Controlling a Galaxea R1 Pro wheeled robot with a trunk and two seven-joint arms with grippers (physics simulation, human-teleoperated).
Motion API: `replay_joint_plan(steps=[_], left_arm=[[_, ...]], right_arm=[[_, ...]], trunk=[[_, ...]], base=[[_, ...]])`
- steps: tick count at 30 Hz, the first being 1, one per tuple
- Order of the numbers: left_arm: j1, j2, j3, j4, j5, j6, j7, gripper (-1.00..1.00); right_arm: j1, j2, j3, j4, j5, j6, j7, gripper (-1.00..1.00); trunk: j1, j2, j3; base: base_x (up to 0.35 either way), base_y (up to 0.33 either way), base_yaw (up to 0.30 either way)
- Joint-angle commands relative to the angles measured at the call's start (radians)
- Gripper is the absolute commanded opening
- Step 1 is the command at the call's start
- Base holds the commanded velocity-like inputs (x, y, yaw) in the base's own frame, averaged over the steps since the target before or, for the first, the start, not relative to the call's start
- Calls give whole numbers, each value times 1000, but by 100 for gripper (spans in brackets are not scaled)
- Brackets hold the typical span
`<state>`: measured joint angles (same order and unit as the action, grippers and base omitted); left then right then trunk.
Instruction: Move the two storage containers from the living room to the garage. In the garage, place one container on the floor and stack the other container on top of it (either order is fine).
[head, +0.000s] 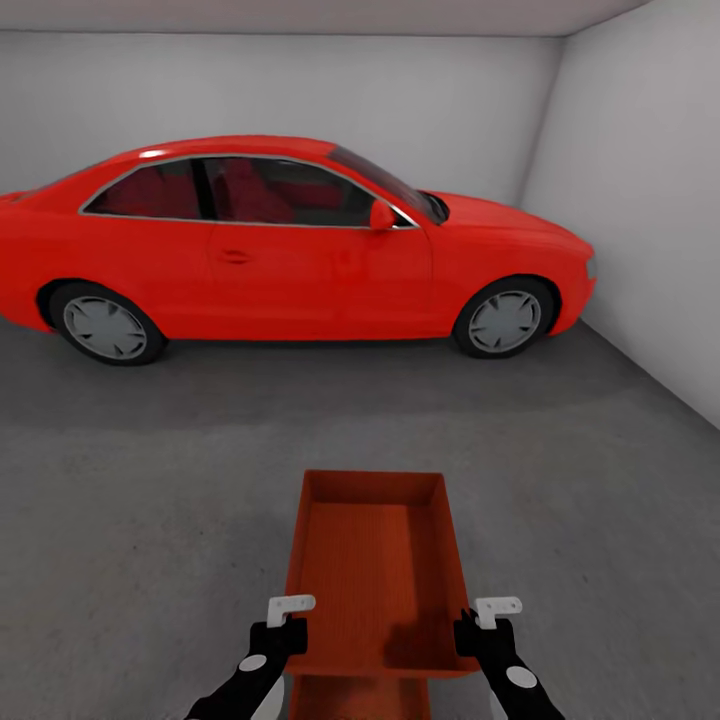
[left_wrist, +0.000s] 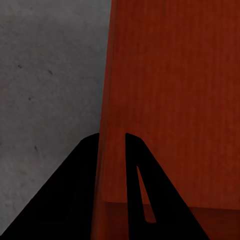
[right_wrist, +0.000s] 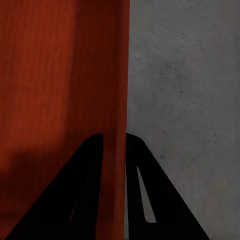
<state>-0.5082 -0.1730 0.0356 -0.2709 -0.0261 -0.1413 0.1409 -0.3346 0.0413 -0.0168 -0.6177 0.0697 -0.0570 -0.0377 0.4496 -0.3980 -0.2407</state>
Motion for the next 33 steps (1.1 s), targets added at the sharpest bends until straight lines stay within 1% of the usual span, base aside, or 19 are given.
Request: replay_joint_plan(steps=[1, 12, 33], left_arm=[[-2, -1, 13, -22, -5, -1, -3, -100], [-2, -1, 13, -22, -5, -1, -3, -100], [-2, -1, 13, -22, -4, 0, -3, -100]], right_arm=[[0, 1, 26, 27, 5, -3, 2, -100], [0, 0, 26, 27, 5, -3, 2, -100], [0, 1, 26, 27, 5, -3, 2, -100]], trunk=[[0, -2, -3], [0, -2, -21], [81, -149, -121]], base=[[0, 0, 0], [0, 0, 0], [0, 0, 0]])
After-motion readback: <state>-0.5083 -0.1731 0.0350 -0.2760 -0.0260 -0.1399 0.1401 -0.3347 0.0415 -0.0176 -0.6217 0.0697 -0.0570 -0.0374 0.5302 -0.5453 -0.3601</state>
